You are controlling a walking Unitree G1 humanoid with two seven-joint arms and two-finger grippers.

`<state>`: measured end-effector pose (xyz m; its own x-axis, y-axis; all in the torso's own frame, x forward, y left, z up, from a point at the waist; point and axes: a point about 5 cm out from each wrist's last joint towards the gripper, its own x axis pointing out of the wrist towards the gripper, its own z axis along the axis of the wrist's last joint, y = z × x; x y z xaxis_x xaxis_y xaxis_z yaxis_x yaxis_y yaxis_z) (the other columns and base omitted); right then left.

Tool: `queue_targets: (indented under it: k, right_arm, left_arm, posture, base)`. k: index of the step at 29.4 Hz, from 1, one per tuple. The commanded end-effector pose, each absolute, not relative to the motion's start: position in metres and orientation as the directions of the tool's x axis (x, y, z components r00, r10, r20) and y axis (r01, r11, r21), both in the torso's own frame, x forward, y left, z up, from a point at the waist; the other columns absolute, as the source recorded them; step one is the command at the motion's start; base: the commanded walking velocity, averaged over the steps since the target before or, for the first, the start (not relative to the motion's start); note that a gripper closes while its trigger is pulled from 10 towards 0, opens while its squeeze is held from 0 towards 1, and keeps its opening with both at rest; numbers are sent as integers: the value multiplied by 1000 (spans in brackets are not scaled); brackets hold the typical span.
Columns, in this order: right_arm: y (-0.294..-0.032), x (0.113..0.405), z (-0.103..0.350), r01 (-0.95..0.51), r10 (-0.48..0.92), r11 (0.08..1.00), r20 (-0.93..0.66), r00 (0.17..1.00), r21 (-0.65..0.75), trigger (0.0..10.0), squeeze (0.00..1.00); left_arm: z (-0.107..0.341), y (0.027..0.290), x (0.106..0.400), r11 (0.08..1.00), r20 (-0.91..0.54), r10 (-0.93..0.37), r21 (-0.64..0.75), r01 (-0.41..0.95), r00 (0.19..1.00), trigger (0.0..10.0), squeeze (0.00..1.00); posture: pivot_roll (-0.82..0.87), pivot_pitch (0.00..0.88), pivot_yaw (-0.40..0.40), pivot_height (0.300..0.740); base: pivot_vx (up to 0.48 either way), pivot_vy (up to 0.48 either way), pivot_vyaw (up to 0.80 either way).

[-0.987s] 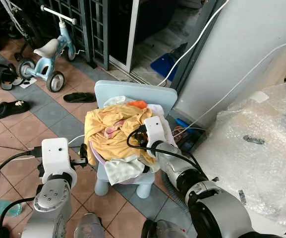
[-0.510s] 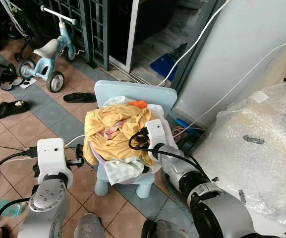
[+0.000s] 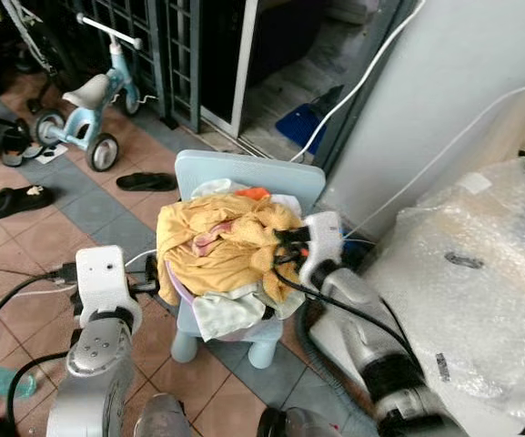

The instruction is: Clothes washing

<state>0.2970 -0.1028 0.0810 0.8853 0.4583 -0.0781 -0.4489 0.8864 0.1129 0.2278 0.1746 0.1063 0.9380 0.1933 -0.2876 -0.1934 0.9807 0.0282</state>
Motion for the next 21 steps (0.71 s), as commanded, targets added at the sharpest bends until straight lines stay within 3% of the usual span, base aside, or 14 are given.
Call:
queue_targets:
  k: [1,8,13,21]
  right_arm:
    - [-109,296,96,-444,447,893,-15,895,73,0,0]
    - [-139,273,139,-281,284,959,147,948,-40,0,0]
    - [-170,289,163,-51,76,992,220,973,-117,0,0]
    - [-183,311,185,79,-43,989,269,962,-123,0,0]
  left_arm:
    - [105,171,232,984,-280,178,18,-180,943,10000,0]
    - [107,168,249,988,-225,155,10,-157,962,10000,0]
    - [114,157,265,995,-176,95,18,-93,980,10000,0]
    - [120,156,278,998,-122,54,33,-50,991,10000,0]
  posture:
    - [64,0,-133,740]
    - [15,0,-96,740]
    - [-11,0,-63,740]
    - [-8,0,-36,740]
  base:
    - [0,0,0]
    - [0,0,0]
    - [0,0,0]
    - [0,0,0]
